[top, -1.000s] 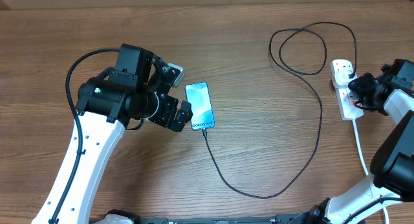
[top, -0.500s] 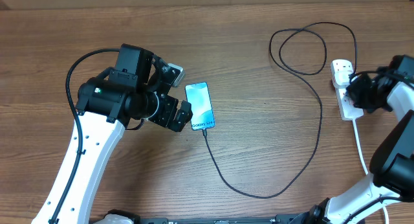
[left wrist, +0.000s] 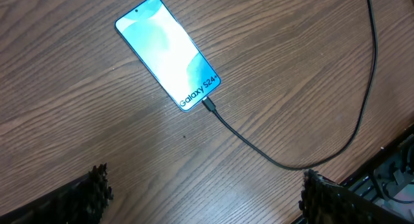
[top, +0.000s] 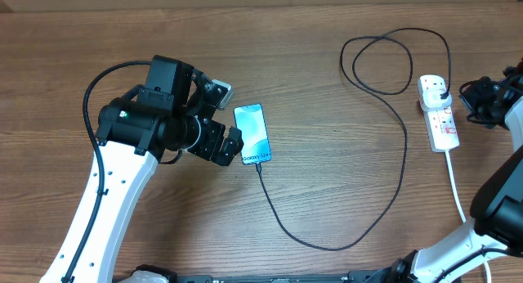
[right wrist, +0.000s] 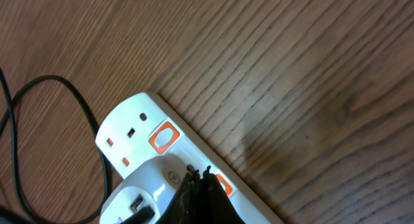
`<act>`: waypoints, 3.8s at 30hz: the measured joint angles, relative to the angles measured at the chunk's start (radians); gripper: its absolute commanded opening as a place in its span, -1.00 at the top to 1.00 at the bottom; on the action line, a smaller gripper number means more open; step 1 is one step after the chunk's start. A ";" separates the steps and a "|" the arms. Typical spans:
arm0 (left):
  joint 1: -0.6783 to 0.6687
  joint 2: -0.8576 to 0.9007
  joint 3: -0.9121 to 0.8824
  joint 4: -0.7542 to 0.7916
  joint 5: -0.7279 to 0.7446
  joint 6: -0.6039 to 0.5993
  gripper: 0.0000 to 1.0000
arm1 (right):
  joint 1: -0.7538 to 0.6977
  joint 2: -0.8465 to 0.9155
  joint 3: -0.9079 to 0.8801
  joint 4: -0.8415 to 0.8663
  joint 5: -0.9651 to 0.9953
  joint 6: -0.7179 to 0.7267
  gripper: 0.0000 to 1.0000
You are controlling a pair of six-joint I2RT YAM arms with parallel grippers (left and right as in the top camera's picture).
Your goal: Plug charger to phone and switch on socket
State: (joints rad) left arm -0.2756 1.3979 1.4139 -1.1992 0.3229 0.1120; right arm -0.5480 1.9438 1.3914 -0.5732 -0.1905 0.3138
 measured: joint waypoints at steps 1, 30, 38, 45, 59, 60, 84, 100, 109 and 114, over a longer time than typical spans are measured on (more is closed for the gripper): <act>0.000 0.000 0.000 0.000 0.000 0.000 -0.99 | 0.000 0.005 0.000 0.003 0.000 0.001 0.93; 0.000 0.000 0.000 0.005 0.000 0.000 -0.99 | 0.019 0.099 0.000 0.029 -0.037 0.000 0.93; 0.000 0.000 0.000 0.011 0.000 0.000 -0.99 | 0.021 0.113 0.003 0.019 -0.034 0.002 0.93; 0.000 0.000 0.000 0.018 0.000 0.000 -0.99 | 0.020 0.113 0.014 -0.019 -0.050 0.002 0.93; 0.000 0.000 0.000 0.019 0.000 0.000 -0.99 | 0.019 0.113 0.031 -0.078 -0.058 0.002 0.93; 0.000 0.000 0.000 0.019 0.000 0.000 -0.99 | 0.019 0.113 0.032 -0.080 -0.058 0.001 0.93; 0.000 0.000 0.000 0.019 0.000 0.000 -0.99 | 0.047 0.113 0.050 -0.113 0.000 0.005 0.93; 0.000 0.000 0.000 0.019 0.000 0.000 -0.99 | 0.066 0.105 0.055 -0.163 0.023 0.005 0.93; 0.000 0.000 0.000 0.018 0.000 0.000 -1.00 | 0.118 0.101 0.098 -0.410 0.022 0.080 0.92; 0.000 0.000 0.000 0.018 0.000 0.000 -0.99 | 0.071 0.081 0.140 -0.505 0.078 0.127 0.92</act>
State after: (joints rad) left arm -0.2756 1.3979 1.4139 -1.1809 0.3229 0.1120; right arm -0.4774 2.0247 1.5311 -1.0779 -0.1127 0.4412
